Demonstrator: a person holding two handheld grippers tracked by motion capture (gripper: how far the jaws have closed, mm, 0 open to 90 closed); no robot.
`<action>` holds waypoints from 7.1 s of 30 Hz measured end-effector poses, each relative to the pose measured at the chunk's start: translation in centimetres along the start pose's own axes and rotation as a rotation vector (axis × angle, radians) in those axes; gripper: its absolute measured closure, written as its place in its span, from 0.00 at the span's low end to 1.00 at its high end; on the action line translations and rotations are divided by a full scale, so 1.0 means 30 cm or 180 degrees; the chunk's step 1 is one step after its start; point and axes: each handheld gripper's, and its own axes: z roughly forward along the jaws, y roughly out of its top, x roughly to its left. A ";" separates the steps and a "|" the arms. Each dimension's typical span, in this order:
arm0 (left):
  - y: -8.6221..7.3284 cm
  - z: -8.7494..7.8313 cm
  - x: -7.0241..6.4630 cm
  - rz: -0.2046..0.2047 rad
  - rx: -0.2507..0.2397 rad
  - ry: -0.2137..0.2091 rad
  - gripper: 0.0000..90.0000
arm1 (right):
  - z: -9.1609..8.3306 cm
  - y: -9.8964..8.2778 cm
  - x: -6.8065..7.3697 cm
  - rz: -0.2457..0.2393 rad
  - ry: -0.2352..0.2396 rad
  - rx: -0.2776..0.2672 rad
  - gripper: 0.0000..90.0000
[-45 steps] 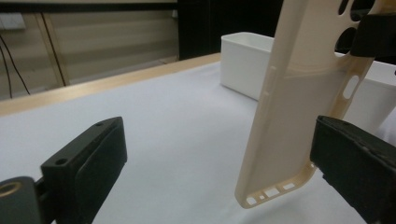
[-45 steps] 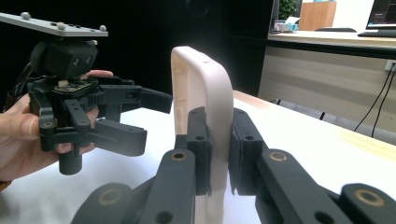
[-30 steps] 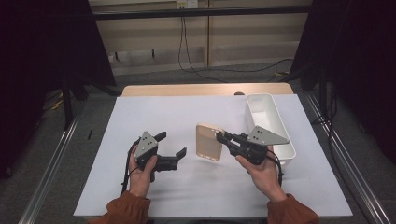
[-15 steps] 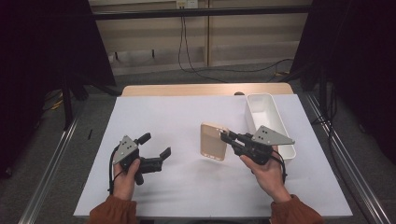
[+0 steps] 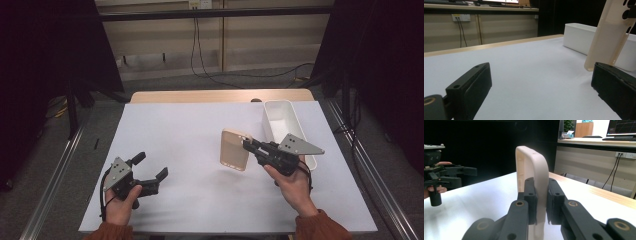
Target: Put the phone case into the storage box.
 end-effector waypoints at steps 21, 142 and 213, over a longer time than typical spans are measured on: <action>-0.024 -0.057 0.014 0.0056 -0.0103 0.0153 0.04 | -0.032 0.100 -0.066 -0.0032 -0.0034 -0.0118 0.90; -0.031 -0.049 0.042 -0.0015 -0.0032 0.0219 0.04 | -0.059 0.160 -0.565 -0.0207 -0.0972 0.0102 0.90; -0.035 -0.043 0.040 -0.0025 -0.0011 0.0223 0.04 | 0.046 0.025 -0.709 -0.0165 -0.1184 0.0570 0.88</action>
